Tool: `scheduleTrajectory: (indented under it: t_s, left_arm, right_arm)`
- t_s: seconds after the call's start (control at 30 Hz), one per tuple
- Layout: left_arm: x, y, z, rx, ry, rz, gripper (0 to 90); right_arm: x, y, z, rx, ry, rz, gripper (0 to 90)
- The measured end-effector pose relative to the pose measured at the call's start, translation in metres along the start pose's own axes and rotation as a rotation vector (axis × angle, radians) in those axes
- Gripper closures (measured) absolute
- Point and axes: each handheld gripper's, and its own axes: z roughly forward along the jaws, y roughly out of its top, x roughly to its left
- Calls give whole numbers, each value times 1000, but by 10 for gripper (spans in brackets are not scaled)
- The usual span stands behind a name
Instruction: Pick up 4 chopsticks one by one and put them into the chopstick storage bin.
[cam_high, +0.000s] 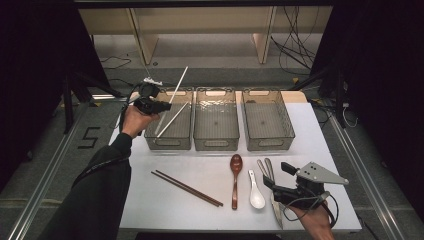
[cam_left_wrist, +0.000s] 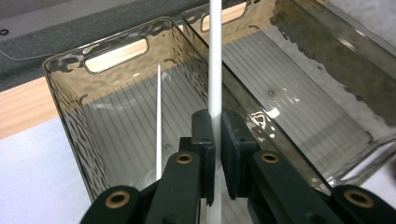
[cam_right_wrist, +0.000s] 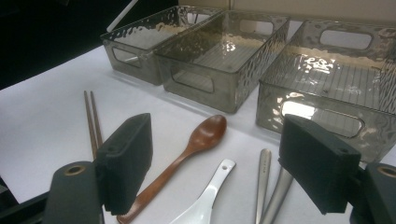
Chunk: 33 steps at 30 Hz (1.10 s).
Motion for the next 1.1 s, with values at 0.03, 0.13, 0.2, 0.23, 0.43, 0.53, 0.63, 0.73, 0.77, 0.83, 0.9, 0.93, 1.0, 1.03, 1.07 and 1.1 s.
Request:
scheduleTrajectory:
  t_s: [0.03,0.13,0.2,0.23,0.43,0.53,0.63,0.73,0.77,0.83,0.9,0.93,1.0,1.03,1.07,1.1]
  left_arm:
    - [1,-1,2,1,1,1,836]
    - [2,-3,6,3,18,12,836]
    - [4,-5,9,8,26,10,835]
    - [5,-6,11,15,32,10,835]
    - [9,-11,16,20,44,7,835]
    - [8,-12,17,14,39,10,835]
    - [8,-14,18,20,36,18,834]
    - [10,-16,19,23,34,15,834]
    - [10,-16,19,21,34,13,834]
    - [11,-18,20,25,36,16,834]
    - [12,-20,21,26,37,17,833]
    - [12,-21,21,30,40,18,833]
    - [13,-22,23,33,41,13,833]
    - [13,-23,23,37,43,13,833]
    - [13,-24,24,40,42,11,833]
    - [12,-25,25,43,40,13,832]
  right_arm:
    - [0,0,0,2,0,0,267]
    - [0,0,0,0,1,-2,267]
    - [0,0,0,2,1,-1,267]
    - [0,0,0,1,1,0,267]
    - [0,0,0,2,1,0,267]
    - [0,0,0,1,2,-1,267]
    - [0,0,0,1,1,-1,267]
    - [0,0,0,0,1,-2,267]
    - [0,0,0,1,2,-2,267]
    - [0,0,0,1,2,0,267]
    - [0,0,0,3,1,1,267]
    - [0,0,0,2,1,0,267]
    - [0,0,0,1,2,0,267]
    - [0,0,0,1,2,0,267]
    - [0,0,0,2,2,-1,267]
    - [0,0,0,2,2,-1,267]
